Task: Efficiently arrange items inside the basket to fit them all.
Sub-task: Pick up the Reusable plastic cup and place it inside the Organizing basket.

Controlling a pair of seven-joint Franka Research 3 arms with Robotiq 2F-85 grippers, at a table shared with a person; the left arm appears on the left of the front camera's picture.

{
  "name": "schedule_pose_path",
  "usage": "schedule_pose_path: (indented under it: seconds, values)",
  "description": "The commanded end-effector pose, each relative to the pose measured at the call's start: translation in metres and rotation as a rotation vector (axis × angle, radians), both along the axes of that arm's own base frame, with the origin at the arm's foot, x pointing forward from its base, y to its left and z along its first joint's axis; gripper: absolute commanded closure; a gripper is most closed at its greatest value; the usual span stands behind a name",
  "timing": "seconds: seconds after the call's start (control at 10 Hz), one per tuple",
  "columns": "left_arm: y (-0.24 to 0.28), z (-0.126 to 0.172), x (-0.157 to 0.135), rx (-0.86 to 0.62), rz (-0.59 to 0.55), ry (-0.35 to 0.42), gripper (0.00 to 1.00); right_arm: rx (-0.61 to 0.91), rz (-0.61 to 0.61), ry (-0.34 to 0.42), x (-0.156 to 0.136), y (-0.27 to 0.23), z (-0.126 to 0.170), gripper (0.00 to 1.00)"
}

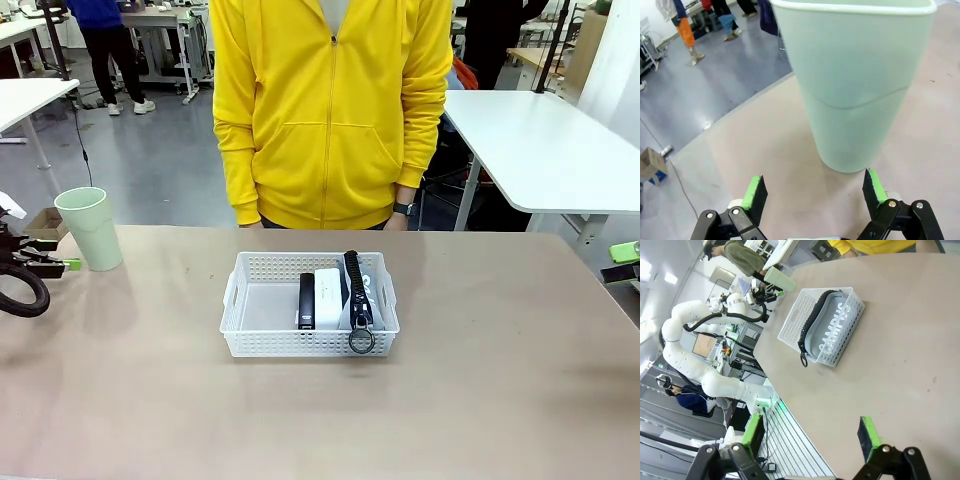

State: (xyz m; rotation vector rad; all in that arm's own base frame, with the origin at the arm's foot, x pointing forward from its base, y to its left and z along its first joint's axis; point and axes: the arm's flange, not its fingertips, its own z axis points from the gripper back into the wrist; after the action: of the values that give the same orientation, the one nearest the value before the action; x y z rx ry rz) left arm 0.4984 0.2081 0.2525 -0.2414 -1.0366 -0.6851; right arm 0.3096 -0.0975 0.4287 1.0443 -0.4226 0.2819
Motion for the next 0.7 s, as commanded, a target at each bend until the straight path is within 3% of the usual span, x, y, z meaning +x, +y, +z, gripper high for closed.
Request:
schedule_pose_path:
  seconds: [0.0, 0.2, 0.6]
  values:
    - [-0.009, -0.006, 0.005, 0.042, -0.055, -0.025, 0.00, 0.021, -0.012, 0.009, 0.001, 0.001, 0.005, 0.00]
    - [-0.014, -0.005, 0.007, 0.024, -0.129, -0.007, 0.00, 0.021, -0.012, 0.009, 0.001, 0.001, 0.005, 0.00]
    - [-0.028, -0.009, 0.015, -0.053, -0.135, -0.086, 0.00, 0.021, -0.012, 0.009, 0.001, 0.001, 0.005, 0.00]
